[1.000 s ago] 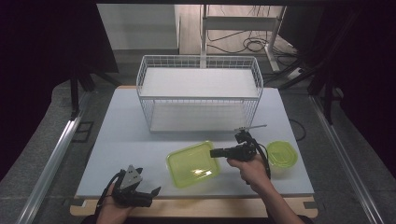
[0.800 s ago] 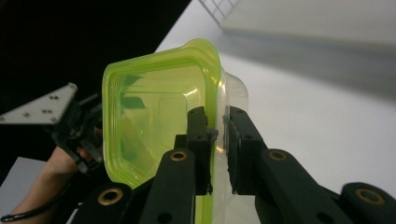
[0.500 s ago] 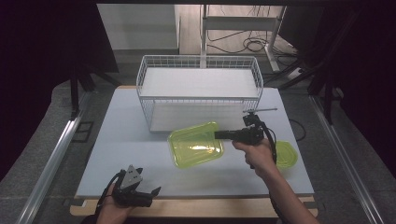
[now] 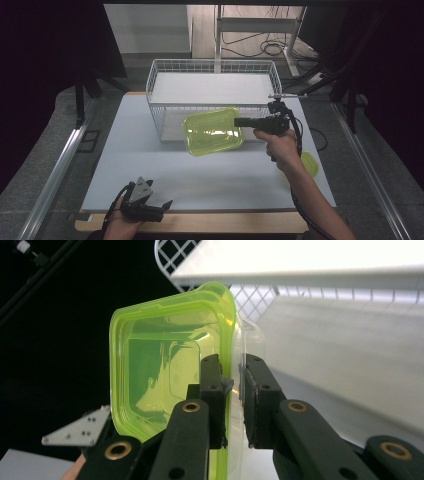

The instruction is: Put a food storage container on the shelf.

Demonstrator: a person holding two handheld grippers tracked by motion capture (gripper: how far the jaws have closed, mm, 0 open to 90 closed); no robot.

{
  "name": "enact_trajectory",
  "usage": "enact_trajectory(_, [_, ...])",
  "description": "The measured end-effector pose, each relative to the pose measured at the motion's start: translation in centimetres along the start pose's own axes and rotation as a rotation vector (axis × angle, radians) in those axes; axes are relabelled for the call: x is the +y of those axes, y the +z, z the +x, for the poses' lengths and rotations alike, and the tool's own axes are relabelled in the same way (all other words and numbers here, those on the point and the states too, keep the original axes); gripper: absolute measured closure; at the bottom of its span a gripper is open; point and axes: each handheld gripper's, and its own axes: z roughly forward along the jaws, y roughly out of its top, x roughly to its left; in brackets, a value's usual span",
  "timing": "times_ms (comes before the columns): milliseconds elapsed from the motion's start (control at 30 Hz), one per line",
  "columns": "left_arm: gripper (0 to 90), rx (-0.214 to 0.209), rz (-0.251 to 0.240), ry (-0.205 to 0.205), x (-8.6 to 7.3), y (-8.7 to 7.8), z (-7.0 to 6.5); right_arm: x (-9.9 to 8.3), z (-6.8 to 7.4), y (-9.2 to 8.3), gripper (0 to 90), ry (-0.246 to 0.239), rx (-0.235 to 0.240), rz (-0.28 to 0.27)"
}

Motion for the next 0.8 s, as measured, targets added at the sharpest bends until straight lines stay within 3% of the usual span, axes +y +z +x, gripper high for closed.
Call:
enact_trajectory(333, [6.7,-0.002,-0.004,0.003,0.0,0.1,0.0,3.4,-0.4,-0.5,80.4,0.012,-0.042,-0.066])
enact_trajectory(800, [6.4,-0.007,-0.016,-0.004,0.0,0.0,0.0,7.4,-0.4,0.1,80.4,0.028,-0.114,-0.115])
